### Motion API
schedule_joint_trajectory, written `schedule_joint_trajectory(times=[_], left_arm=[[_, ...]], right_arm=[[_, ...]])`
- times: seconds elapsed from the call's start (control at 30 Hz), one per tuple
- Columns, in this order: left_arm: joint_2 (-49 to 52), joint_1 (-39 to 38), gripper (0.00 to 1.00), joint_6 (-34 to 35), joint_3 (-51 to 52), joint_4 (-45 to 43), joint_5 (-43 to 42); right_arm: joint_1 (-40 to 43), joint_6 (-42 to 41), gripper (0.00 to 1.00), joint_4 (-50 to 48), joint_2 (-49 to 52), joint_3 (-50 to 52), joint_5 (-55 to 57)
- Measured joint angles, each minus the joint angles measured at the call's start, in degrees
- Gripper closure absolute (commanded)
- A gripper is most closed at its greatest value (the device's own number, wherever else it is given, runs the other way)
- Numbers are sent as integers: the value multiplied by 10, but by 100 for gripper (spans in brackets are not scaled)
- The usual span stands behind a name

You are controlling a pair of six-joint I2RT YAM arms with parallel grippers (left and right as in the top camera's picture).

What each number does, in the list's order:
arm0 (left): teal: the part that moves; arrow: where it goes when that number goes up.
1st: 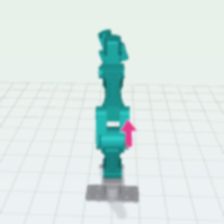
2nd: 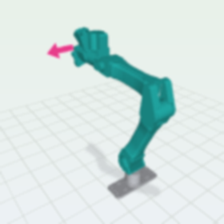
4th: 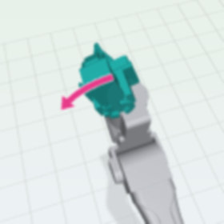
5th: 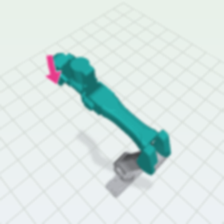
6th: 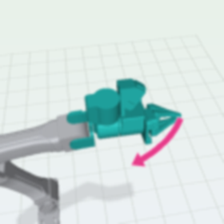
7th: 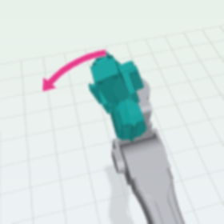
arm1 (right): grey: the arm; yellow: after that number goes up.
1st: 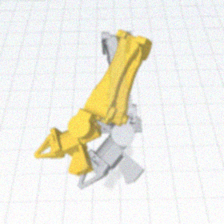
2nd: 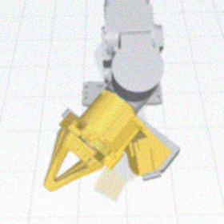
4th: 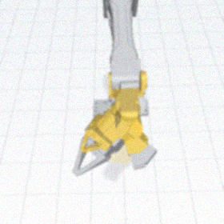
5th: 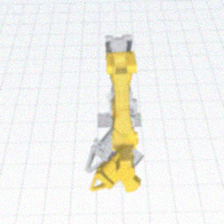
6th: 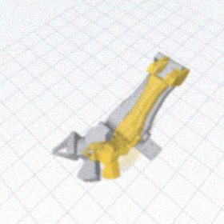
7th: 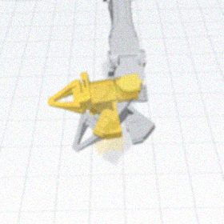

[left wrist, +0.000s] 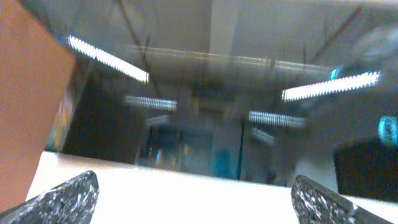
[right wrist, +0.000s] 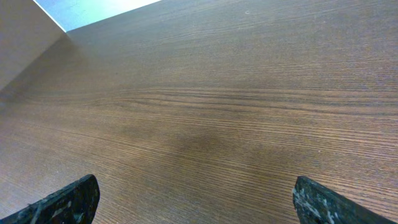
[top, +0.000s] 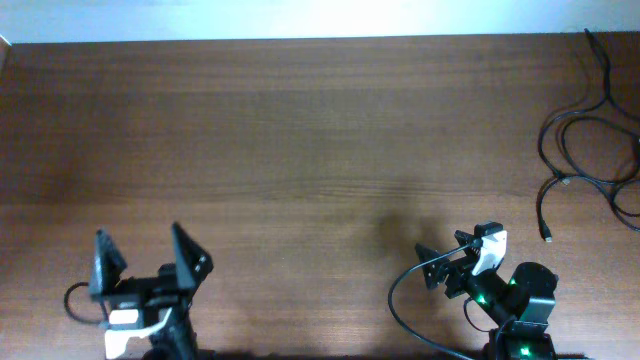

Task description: Untangle cables

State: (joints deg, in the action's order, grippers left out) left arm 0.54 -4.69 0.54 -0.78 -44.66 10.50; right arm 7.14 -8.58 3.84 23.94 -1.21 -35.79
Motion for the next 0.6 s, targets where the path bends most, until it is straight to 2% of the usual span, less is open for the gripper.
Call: schedule_joint_trajectory(times=[0.4,0.6], left_arm=[[1,14,1,-1,2,477,-31],[1,44,1,-27,2,485,-35]], right_arm=[[0,0,1,0,0,0,0],[0,0,1,0,0,0,0]])
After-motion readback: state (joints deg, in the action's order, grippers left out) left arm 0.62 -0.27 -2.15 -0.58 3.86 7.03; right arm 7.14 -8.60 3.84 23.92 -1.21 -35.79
